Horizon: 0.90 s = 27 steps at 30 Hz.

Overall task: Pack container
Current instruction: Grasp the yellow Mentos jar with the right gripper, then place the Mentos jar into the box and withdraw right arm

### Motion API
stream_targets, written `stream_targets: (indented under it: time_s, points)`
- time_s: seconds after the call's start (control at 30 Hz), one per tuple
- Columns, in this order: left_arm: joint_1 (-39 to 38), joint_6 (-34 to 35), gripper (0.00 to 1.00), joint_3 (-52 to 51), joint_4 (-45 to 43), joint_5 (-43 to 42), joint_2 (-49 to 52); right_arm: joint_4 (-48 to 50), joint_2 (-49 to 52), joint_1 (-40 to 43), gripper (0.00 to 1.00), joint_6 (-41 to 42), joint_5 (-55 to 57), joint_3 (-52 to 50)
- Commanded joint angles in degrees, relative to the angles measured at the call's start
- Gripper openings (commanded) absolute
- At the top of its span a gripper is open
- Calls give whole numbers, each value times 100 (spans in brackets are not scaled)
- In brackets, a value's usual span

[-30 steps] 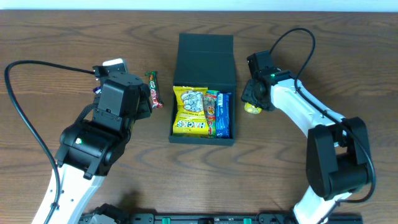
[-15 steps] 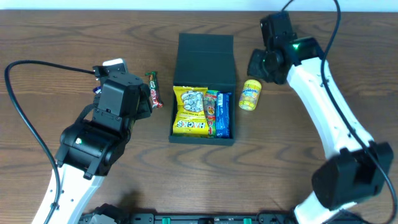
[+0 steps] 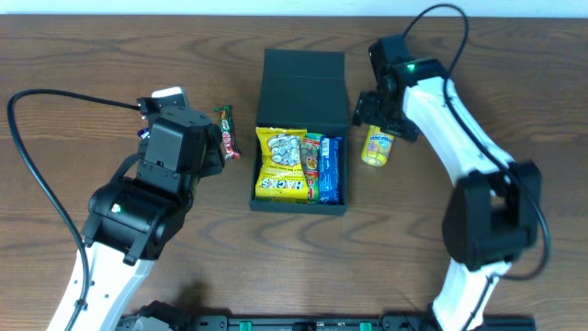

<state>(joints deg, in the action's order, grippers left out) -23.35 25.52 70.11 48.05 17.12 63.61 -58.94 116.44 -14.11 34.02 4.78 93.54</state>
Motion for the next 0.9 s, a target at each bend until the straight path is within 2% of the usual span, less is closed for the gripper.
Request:
stream_targets:
  time_s: [0.0,0.07,0.13,0.3,0.4,0.5,0.63,0.73,0.87]
  points:
    - [24,22,64,85,17,85,13,26,417,66,86,122,-166,-55]
    - [24,20,64,85,17,85,13,26,616,66,87,125,-164,-55]
    - [24,22,64,85,15,85,13,24,748,66,82,125,-164,-55]
    - [24,22,64,85,13,85,13,20,807,98,55,107,-192,-55]
    - [24,22,64,85,13,85,13,20,807,109,33,7,-367,-52]
    - [24,20,64,85,13,87,13,-138,785,111,25,-96,-398,35]
    - [24,20,64,85,4,90,13,-769,719,170,9,-199,-398,581]
    - [24,20,64,85,-7,90,13,-1300,629,177,2,-260,-402,1147]
    - [24,22,64,85,-9,90,13,-1843,337,39,2,-461,-511,1851]
